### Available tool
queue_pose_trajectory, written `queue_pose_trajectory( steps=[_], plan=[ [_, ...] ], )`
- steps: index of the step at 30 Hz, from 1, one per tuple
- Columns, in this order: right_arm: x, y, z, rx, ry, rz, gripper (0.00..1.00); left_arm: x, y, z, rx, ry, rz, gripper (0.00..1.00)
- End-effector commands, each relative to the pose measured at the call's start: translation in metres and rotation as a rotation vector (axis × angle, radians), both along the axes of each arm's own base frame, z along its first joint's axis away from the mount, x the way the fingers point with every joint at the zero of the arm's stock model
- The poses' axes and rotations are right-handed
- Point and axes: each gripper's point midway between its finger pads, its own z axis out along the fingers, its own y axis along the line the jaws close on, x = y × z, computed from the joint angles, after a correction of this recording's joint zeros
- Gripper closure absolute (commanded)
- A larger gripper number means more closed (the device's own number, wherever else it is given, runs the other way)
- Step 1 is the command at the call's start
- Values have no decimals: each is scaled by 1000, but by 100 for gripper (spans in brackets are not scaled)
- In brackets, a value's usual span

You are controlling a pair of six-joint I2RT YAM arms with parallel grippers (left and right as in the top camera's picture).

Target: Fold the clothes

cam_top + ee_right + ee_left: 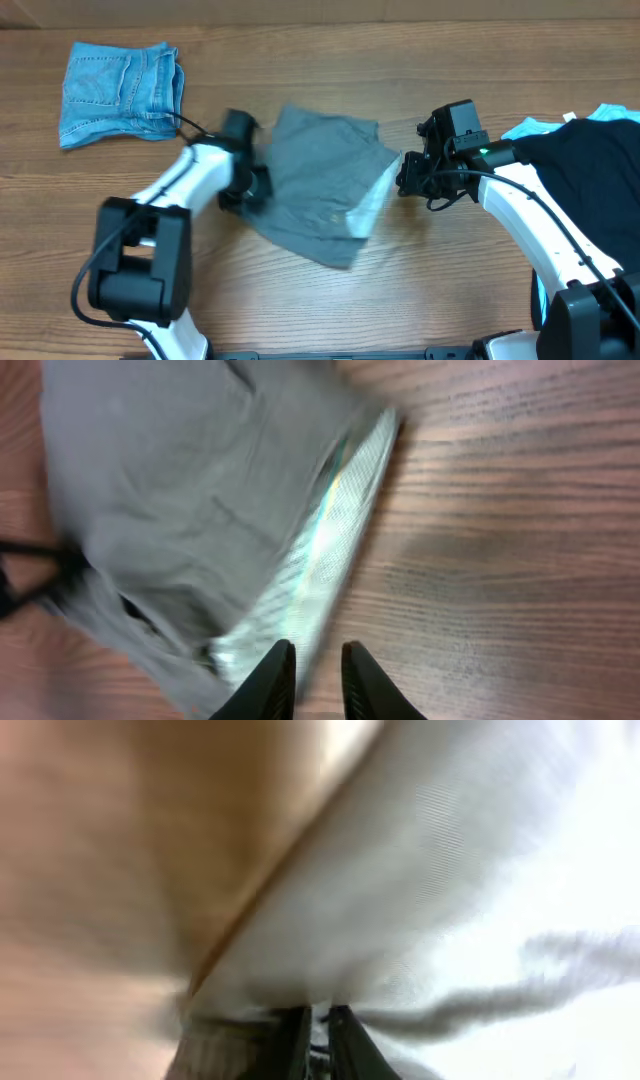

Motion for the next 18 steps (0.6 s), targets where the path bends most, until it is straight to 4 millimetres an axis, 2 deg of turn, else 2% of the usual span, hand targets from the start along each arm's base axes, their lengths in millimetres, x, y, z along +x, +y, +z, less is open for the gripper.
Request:
queue_pose_trajectory(
  steps=[1,5,8,10,11,12,13,14,15,18],
  plan=[
    [10,5,10,20,-52,13,80,31,37,-9,80,-57,-27,89],
    [21,13,18,60,-108,24,79,71,31,29,74,-167,-82,82],
    [26,18,23,89,-136,35,73,85,29,63,72,-184,-83,72],
    [29,19,24,88,-157,55,69,84,28,84,67,-163,-85,65],
    [29,21,25,89,-172,81,64,81,27,92,64,-149,-85,62],
    [29,25,27,96,-193,131,61,78,26,100,58,-133,-87,57],
    [27,31,29,104,-215,196,59,75,26,107,54,-116,-89,48],
    [24,35,30,108,-230,243,55,71,26,112,54,-99,-91,46],
    [23,38,29,99,-244,284,50,65,27,119,56,-76,-105,47],
    [23,41,27,81,-254,305,48,47,28,135,55,-11,-127,59]
  ],
)
